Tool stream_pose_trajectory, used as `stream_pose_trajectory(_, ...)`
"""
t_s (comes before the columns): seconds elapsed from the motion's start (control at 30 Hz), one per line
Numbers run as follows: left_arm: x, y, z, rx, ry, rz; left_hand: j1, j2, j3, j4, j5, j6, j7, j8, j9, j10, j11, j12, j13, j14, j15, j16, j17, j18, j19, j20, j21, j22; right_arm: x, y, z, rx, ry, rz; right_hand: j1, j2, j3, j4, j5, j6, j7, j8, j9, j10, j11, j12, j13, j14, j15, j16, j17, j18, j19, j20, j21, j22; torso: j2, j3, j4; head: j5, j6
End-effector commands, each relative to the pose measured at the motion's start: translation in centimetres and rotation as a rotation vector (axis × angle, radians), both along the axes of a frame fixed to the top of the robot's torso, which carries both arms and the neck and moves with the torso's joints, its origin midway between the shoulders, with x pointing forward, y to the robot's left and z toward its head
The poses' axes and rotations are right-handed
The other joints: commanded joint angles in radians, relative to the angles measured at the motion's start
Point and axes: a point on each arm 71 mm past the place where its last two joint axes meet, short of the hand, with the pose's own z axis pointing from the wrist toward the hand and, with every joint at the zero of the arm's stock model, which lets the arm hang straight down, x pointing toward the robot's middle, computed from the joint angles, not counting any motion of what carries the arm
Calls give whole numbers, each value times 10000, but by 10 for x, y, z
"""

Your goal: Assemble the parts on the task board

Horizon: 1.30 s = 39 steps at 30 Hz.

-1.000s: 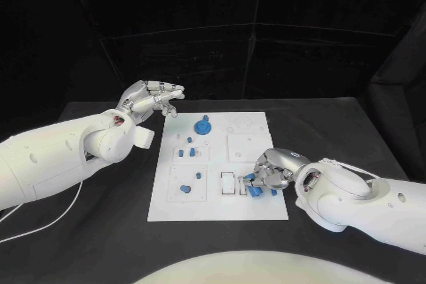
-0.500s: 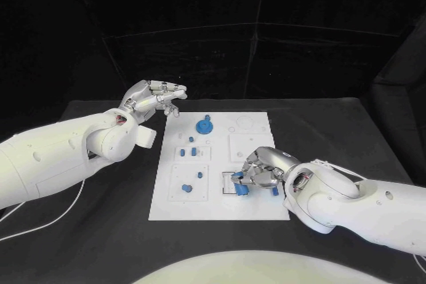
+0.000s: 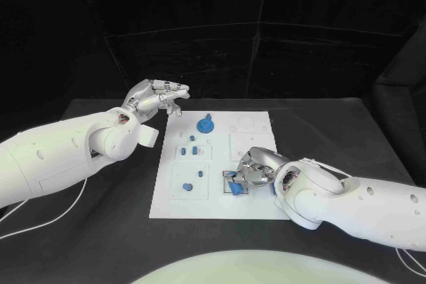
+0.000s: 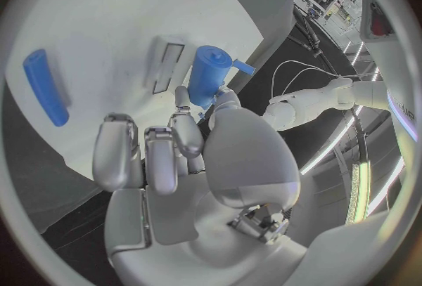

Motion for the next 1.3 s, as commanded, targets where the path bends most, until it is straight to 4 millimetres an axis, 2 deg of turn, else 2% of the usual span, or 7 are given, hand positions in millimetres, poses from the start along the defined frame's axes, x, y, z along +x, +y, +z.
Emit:
stream_pose_trajectory(0.03,0,-2,1,-99,-4,-140,105,16,-54,29,-18,-58,-24,36,12,-63,21,61,11,-66,0,-25,-14,131,-18,30,-32,-12,2,-2,-2,-334,20,-419,-201,-29,-111,0,-183,43,26,-15,4,20,-59,-50,20,592,-55,11,72,-59,42,-43,36,10,-3,5,-6,35,-3)
stream_pose_trajectory(0.17,0,-2,1,-101,-1,-149,105,16,-54,29,-18,-58,-24,36,12,-63,21,61,11,-66,0,-25,-14,131,-18,30,-32,-12,3,-2,-2,-445,-65,-534,-415,14,-319,0,-826,42,12,6,88,31,-69,-112,29,590,-65,0,64,-58,38,-51,29,10,-5,8,-12,61,-11)
stream_pose_trajectory(0.3,0,-2,1,-98,3,-146,105,16,-54,29,-18,-58,-24,36,12,-63,21,61,11,-66,0,-25,-14,131,-18,30,-32,-12,4,-2,-2,-557,-127,-587,-822,47,-626,15,-2024,20,6,27,185,20,-70,-224,7,579,-68,-30,14,-57,32,-56,16,3,-11,9,-24,71,-11)
stream_pose_trajectory(0.4,0,-2,1,-99,8,-157,105,16,-54,29,-18,-58,-24,36,12,-63,21,61,11,-66,0,-25,-14,131,-18,30,-32,-12,4,-2,-2,-638,-198,-610,-1244,-139,-841,29,-3181,-31,14,37,266,-24,-61,-375,-55,557,-62,-84,-94,-54,21,-55,-4,-13,-8,15,-26,74,-6)
stream_pose_trajectory(0.5,0,-2,1,-99,11,-162,105,16,-54,29,-18,-58,-24,36,12,-63,21,61,11,-66,0,-25,-14,131,-18,30,-32,-12,4,-1,-1,-648,-254,-625,-1629,-462,-733,47,-3902,-84,30,45,340,-57,-57,-495,-95,548,-50,-118,-146,-51,14,-49,-20,-25,-12,17,-20,50,2)
stream_pose_trajectory(0.77,0,-3,1,-94,25,-170,104,18,-81,32,-19,-77,-18,49,11,-85,27,76,12,-79,4,-23,-26,130,-17,33,-42,-18,3,0,1,-512,-399,-494,-2126,-925,-363,63,-3935,-129,26,61,433,-78,-50,-618,-121,543,-56,-149,-186,-49,9,-48,-40,-40,-5,18,-15,45,15)
stream_pose_trajectory(1.3,0,-2,-1,-62,87,-176,98,20,-91,38,-19,-84,-14,53,11,-93,30,80,12,-86,6,-25,-36,130,-17,34,-46,-20,-4,-1,4,-440,-268,243,-1798,-367,-23,5,-3224,-3,-40,195,623,46,-105,-548,48,600,-90,-59,81,-78,72,-71,35,141,-15,17,-29,53,28)
